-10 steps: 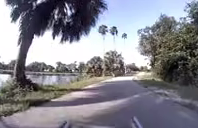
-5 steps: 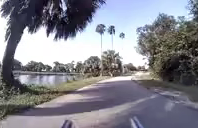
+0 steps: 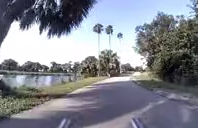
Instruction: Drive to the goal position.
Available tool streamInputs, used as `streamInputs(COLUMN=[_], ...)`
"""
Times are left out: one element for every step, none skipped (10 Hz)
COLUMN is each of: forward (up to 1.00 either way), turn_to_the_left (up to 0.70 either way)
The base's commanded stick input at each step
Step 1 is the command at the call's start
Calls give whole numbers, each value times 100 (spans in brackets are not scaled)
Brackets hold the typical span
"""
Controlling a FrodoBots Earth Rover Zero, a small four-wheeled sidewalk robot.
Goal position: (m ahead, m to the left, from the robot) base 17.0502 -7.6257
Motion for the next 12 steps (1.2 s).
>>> streamInputs(forward=[85, 85, 85, 85, 85, 85, 85, 85, 85, 85, 85, 85], turn_to_the_left=[0, 0, 0, 0, 0, 0, 0, 0, 0, 0, 0, 0])
